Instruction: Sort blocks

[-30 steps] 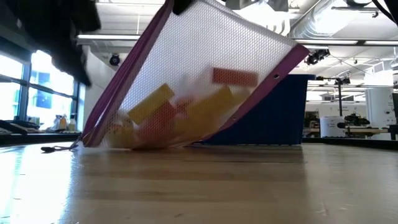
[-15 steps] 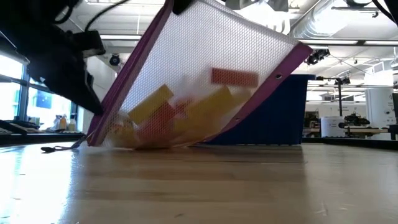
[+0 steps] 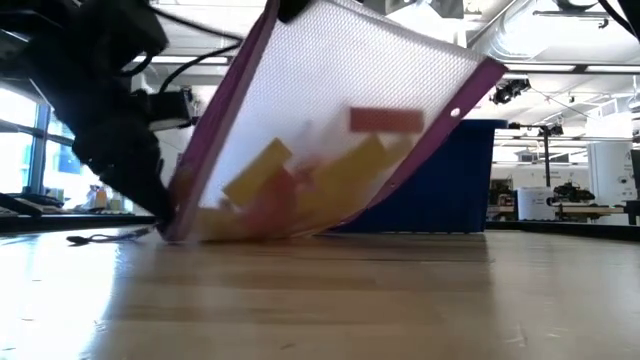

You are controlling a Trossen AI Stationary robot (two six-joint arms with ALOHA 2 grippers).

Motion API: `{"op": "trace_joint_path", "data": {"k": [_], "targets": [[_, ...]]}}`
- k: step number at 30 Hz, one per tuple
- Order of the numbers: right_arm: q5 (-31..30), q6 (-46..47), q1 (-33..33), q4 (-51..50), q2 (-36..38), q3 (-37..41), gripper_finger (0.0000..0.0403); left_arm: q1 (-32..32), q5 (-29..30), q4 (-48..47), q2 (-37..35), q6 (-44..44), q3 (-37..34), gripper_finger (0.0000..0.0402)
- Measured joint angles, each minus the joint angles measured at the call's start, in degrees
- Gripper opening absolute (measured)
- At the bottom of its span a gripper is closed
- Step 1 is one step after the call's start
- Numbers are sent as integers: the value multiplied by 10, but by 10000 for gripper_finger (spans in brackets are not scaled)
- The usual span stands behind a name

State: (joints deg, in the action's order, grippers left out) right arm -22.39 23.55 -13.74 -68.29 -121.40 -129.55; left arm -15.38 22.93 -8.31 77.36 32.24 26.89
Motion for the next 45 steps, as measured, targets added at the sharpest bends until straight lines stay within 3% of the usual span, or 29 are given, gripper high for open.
{"op": "trace_joint_path", "data": {"k": [15, 21, 25, 31, 38, 45], "targets": [[15, -16, 0, 17, 0, 0, 0, 35, 24, 69, 4, -29, 0, 85], [14, -15, 0, 27, 0, 0, 0, 52, -22, 106, 37, -17, 12, 14], [13, -10, 0, 9, 0, 0, 0, 42, -32, 35, 26, 4, 45, 3], [4, 10, 0, -28, 0, -12, 0, 14, -25, -163, -53, -56, 138, 0], [-30, -15, 8, -2, 18, -47, 0, 25, 34, -404, -137, -137, 320, 0], [-42, -20, 34, -8, 24, -26, 0, 64, 45, -568, -135, -167, 486, 0]]}}
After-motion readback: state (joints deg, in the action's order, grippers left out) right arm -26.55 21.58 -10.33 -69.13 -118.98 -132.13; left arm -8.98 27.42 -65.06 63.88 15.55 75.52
